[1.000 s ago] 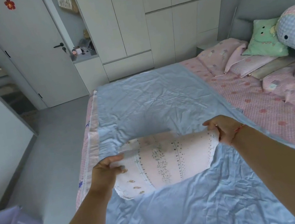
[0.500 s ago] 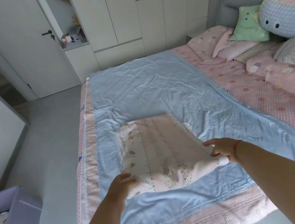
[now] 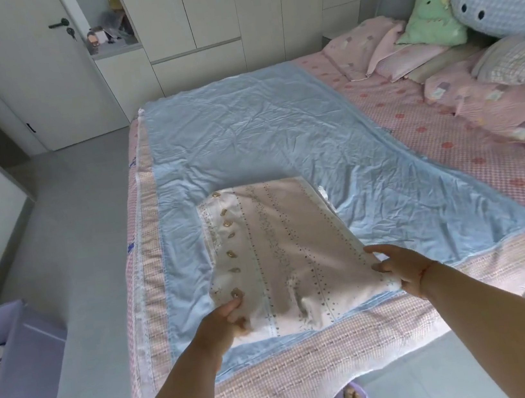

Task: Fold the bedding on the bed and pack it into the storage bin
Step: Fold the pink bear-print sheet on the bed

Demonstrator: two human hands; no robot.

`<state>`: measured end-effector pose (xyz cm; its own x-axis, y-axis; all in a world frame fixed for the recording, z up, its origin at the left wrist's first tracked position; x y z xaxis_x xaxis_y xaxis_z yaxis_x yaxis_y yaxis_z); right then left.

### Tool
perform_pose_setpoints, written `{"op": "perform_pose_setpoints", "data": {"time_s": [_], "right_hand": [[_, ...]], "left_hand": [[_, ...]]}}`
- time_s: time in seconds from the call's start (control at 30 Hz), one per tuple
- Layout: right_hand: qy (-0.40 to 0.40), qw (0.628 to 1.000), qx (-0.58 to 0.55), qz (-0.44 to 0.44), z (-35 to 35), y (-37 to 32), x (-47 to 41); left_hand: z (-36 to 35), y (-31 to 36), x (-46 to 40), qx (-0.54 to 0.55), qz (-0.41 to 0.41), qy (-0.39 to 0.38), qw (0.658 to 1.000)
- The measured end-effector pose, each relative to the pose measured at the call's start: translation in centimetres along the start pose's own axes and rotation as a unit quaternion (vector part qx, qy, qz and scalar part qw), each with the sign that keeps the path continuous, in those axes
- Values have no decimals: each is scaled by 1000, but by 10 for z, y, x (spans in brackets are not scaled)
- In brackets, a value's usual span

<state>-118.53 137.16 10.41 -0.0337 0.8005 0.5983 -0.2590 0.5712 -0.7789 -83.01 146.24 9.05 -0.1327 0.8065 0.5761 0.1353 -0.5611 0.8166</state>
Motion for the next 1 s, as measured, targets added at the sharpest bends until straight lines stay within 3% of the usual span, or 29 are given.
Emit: {"op": "perform_pose_setpoints", "data": {"time_s": [0.07, 0.2, 0.37, 0.5, 0.57, 0.63, 0.73, 0.83, 0.93, 1.0], "right_hand": [[-33, 999, 9, -12, -2, 9, 5], [-32, 999, -23, -15, 10, 16, 14], [-10, 999, -48, 2, 23, 1, 9], [-8, 999, -38, 28, 21, -17, -1], [-39, 998, -17, 38, 16, -20, -4], [-62, 989, 127, 43, 14, -17, -2], [-111, 949, 294, -11, 14, 14, 5], [-117, 960, 246, -69, 14, 34, 11], [-41, 976, 213, -29, 18, 21, 2], [-44, 970, 240, -4, 8, 14, 2]], "left_hand": [[-5, -11, -2, -5, 21, -33, 999], [3, -8, 6, -65, -36, -24, 997], [5, 7, 6, 29, -25, -20, 999], [-4, 32, 4, 6, -55, -23, 998], [-2, 40, 4, -32, -75, -6, 997], [1, 46, 6, -135, -104, 16, 985], [0, 35, 14, -358, -103, 15, 928], [-3, 17, 17, -394, -79, 1, 916], [-4, 22, 18, -386, -92, 13, 918], [-4, 25, 18, -388, -108, 25, 915]]}}
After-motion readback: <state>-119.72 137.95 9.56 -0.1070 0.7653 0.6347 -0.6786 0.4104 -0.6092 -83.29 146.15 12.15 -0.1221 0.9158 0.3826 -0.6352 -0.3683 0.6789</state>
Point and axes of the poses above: each hand's wrist, its own x-axis away from the middle knuckle, its own z-axis out of the back of the hand, y = z × x, the point moved 10 cm from there along -x, towards the middle knuckle, and after that the axes turned 9 degrees about x, right-handed, at the moved point
